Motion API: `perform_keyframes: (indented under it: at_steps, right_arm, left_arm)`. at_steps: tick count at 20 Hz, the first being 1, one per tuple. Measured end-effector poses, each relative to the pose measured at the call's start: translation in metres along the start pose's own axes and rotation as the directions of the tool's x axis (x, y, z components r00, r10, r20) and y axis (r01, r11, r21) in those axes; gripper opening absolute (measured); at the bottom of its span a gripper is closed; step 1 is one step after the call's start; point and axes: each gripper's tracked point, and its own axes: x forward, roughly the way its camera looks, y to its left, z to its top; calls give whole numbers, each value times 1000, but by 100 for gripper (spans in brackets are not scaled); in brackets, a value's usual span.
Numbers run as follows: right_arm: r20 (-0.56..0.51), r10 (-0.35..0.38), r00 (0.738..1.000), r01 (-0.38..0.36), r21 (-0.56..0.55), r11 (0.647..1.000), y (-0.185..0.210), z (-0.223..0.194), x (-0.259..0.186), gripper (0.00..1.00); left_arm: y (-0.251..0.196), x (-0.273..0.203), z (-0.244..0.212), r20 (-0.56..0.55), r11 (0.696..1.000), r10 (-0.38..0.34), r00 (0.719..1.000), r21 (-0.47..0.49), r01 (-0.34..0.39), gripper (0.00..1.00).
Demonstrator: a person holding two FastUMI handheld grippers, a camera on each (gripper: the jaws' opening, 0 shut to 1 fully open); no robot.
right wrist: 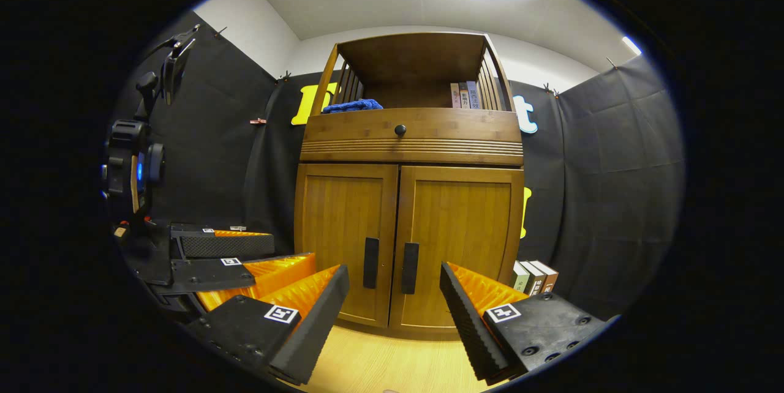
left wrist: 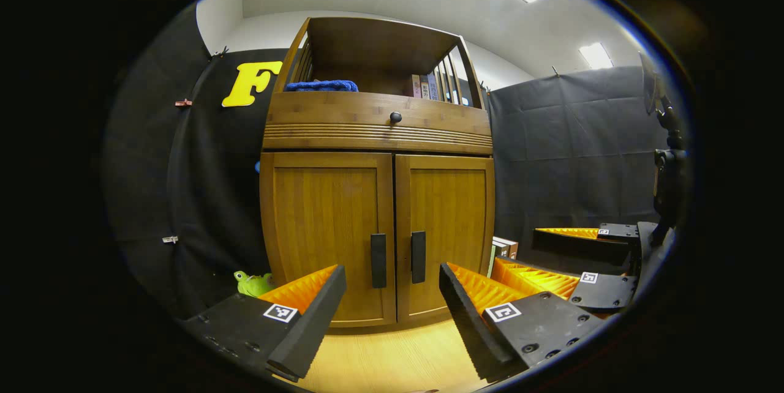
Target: Open the right door of the double-door shoe cabinet with the right hand, and open the left door with the left hand.
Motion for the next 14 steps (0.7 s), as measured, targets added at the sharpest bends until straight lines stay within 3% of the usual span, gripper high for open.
perform_keyframes:
  at_steps: [14]
  right_arm:
    - [-5,5,1000,-5,-7,1000,-5,-9,12,95]
  left_arm:
    - [1,8,0,6,1000,2,1000,-4,-1,95]
